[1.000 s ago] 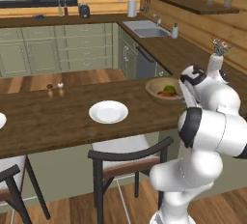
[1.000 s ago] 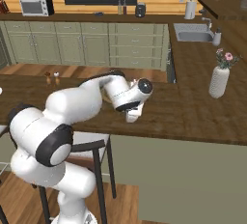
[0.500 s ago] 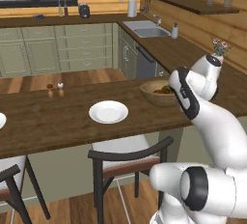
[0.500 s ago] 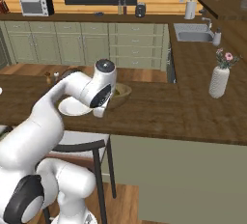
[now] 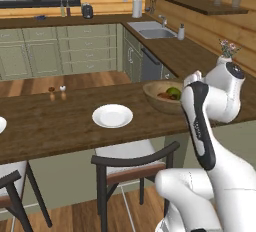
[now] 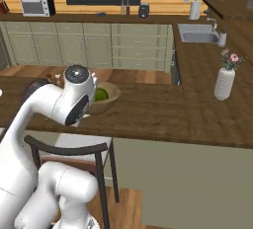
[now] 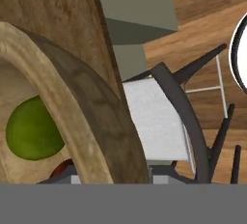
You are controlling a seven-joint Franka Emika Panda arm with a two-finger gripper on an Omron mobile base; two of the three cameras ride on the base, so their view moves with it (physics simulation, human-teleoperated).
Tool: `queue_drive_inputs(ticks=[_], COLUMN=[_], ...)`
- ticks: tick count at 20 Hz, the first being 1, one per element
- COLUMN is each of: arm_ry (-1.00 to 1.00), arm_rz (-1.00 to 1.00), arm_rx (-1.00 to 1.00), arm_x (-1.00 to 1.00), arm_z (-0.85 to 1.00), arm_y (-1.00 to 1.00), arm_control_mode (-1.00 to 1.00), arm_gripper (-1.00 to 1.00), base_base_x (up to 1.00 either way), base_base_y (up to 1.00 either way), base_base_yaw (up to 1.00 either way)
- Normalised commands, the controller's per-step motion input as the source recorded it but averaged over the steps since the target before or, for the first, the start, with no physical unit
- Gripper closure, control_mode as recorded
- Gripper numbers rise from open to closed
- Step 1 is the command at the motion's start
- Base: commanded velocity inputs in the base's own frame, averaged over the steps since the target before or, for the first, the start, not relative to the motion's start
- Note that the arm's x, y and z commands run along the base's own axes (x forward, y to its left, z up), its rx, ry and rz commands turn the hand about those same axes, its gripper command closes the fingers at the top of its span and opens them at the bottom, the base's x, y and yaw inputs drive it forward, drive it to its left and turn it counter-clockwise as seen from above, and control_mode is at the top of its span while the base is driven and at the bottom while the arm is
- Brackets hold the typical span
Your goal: Pick the chicken drumstick and lime from their plates and place them in the bowl. Then put the bowl in the fridge.
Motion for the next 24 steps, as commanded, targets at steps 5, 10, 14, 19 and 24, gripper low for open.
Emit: queue_drive_inputs(ticks=[5,10,14,19,24], arm_ry=[-0.13,-0.05,0.02,0.10,0.09], arm_rz=[0.00,0.00,0.01,0.03,0.02], arm_rx=[-0.06,-0.05,0.00,0.00,0.00], arm_x=[-0.91,-0.92,-0.74,-0.82,-0.69], arm_z=[0.52,0.61,0.91,0.62,0.02], arm_y=[0.31,0.00,0.03,0.12,0.03], arm_control_mode=[-1.00,-1.00,-1.00,-1.00,-1.00], arm_gripper=[1.00,1.00,1.00,1.00,1.00], base_base_x=[0.00,0.00,0.00,0.00,0.00], base_base_y=[0.00,0.00,0.00,0.00,0.00], base_base_yaw=[0.00,0.00,0.00,0.00,0.00])
